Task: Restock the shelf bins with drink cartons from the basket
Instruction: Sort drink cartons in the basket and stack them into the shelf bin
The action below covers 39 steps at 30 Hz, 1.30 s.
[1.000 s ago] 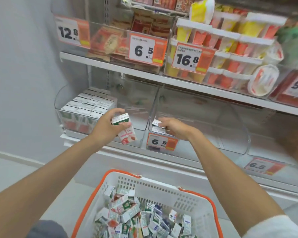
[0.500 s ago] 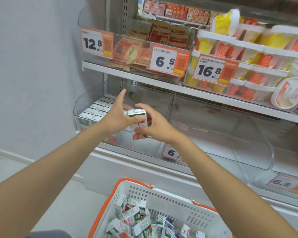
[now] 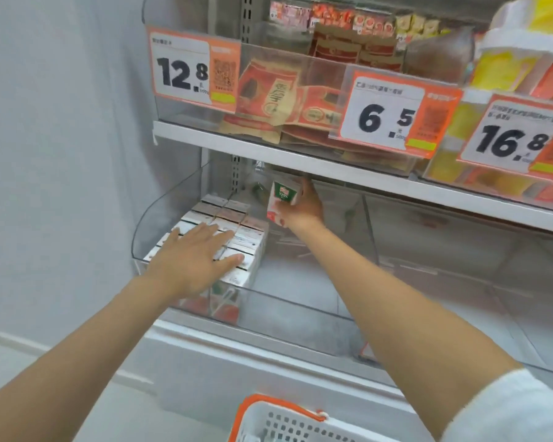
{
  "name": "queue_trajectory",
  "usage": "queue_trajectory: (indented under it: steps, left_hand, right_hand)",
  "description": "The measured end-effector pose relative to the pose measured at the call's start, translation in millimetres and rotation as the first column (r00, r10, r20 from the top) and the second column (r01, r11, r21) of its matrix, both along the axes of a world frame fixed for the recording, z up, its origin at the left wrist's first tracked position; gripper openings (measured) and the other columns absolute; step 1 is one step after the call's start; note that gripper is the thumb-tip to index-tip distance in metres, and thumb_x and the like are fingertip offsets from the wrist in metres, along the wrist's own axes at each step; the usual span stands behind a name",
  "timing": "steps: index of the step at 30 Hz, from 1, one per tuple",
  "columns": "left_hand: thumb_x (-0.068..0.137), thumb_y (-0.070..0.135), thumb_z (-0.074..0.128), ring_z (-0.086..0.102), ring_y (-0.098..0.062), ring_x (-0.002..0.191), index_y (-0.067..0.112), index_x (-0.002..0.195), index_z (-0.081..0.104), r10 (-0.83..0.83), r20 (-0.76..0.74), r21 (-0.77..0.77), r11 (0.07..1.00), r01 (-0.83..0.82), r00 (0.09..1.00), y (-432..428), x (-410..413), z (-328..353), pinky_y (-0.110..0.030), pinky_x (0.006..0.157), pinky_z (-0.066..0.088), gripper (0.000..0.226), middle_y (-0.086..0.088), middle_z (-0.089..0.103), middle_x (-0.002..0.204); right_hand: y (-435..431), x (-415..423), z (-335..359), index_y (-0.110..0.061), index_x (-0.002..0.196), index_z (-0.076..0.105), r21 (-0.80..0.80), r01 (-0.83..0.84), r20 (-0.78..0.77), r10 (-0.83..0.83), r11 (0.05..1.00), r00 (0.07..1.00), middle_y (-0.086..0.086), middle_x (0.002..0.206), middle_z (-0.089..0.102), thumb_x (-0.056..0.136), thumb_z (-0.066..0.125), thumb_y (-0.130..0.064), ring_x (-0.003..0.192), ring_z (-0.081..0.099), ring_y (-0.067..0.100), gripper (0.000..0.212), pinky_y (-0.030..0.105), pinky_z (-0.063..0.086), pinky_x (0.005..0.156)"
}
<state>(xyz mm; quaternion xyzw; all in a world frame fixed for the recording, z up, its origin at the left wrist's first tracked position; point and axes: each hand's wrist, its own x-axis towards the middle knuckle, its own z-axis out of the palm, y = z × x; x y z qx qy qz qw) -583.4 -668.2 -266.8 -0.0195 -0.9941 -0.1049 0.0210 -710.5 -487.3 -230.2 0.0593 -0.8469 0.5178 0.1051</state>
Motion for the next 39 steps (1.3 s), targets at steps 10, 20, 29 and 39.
queue_trajectory:
  steps: [10, 20, 29, 39]
  left_hand:
    - [0.082, 0.074, 0.016, 0.007, -0.011, 0.149, 0.040, 0.150, 0.020, 0.008, -0.045, -0.013, 1.000, -0.008, 0.999, 0, -3, -7, -0.046, 0.121, 0.006, 0.076, 0.008, 0.013, 0.162]
    - [0.088, 0.032, 0.061, 0.056, -0.023, 0.091, 0.021, 0.093, 0.064, 0.157, -0.465, 0.289, 0.957, -0.018, 0.872, 56, 65, 6, -0.039, 0.075, 0.046, 0.012, 0.001, 0.063, 0.090]
    - [0.087, 0.028, 0.069, 0.054, -0.017, 0.075, 0.016, 0.093, 0.063, 0.033, 0.166, 0.543, 0.831, -0.120, 0.986, 137, 177, -104, -0.035, 0.077, 0.048, 0.014, 0.000, 0.062, 0.085]
    - [0.087, 0.022, 0.067, 0.066, -0.023, 0.092, 0.020, 0.090, 0.066, -0.014, 0.573, 0.564, 0.732, -0.382, 0.819, 187, 234, -201, -0.027, 0.071, 0.049, 0.004, -0.005, 0.070, 0.097]
  right_hand:
    - [-22, -18, -48, -0.031, 0.149, 0.030, -0.085, -0.328, 0.364, 0.335, 0.941, 0.869, -0.003, 0.151, 0.041, 0.093, 0.055, -0.050, 0.134, 0.042, 0.019, 0.064, 0.036, 0.034, 0.107]
    - [43, 121, -11, -0.013, 0.132, 0.054, 0.336, -0.228, -0.107, 0.278, 0.914, 0.955, 0.003, 0.123, 0.054, 0.087, 0.064, -0.018, 0.114, 0.050, 0.018, 0.046, 0.034, 0.040, 0.102]
    - [181, 262, -135, -0.015, 0.092, 0.067, 0.227, -0.280, 0.205, 0.235, 0.933, 0.950, 0.011, 0.090, 0.066, 0.084, 0.057, 0.000, 0.071, 0.055, 0.015, 0.019, 0.028, 0.045, 0.069]
    - [241, 357, -291, -0.020, 0.132, 0.053, 0.082, -0.606, 0.854, 0.257, 0.792, 0.452, -0.001, 0.121, 0.059, 0.084, 0.070, -0.050, 0.107, 0.059, 0.017, 0.059, 0.031, 0.048, 0.090]
